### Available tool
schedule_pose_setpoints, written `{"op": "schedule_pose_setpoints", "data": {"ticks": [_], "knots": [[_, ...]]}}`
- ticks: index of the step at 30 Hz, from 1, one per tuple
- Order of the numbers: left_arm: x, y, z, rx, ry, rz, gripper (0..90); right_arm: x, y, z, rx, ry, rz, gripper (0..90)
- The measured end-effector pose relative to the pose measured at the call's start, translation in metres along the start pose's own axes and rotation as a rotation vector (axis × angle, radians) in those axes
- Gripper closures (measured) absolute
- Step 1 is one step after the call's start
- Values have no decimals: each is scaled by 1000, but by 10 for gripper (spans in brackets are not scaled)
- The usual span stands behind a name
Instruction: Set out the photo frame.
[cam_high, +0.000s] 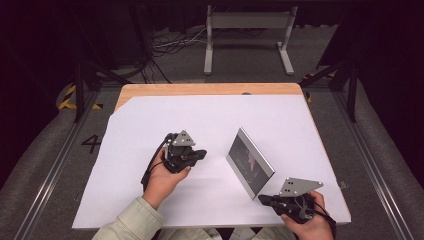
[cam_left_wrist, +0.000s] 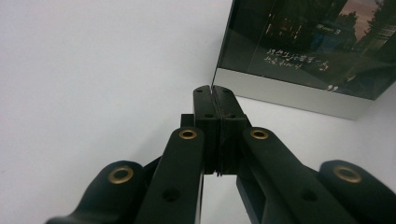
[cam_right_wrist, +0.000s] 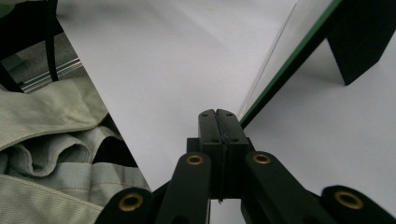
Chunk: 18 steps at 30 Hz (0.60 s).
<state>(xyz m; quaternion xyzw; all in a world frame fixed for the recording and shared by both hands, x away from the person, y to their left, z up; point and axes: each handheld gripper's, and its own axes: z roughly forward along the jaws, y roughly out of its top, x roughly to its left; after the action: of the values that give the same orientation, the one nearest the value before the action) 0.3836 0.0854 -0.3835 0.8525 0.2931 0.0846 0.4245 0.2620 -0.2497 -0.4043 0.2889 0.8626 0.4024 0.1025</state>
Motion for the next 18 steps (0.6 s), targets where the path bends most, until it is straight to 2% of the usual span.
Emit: {"op": "schedule_pose_setpoints", "data": {"ticks": [5,11,18], "knots": [[1,0,-1,-1,2,-5,895,3,-1,9,2,-6,-5,900],[3,0,-3,-3,10,-11,895,8,-5,18,-16,-44,-24,900],[2,0,-3,-7,8,-13,895,10,-8,26,-13,-56,-41,900]]}}
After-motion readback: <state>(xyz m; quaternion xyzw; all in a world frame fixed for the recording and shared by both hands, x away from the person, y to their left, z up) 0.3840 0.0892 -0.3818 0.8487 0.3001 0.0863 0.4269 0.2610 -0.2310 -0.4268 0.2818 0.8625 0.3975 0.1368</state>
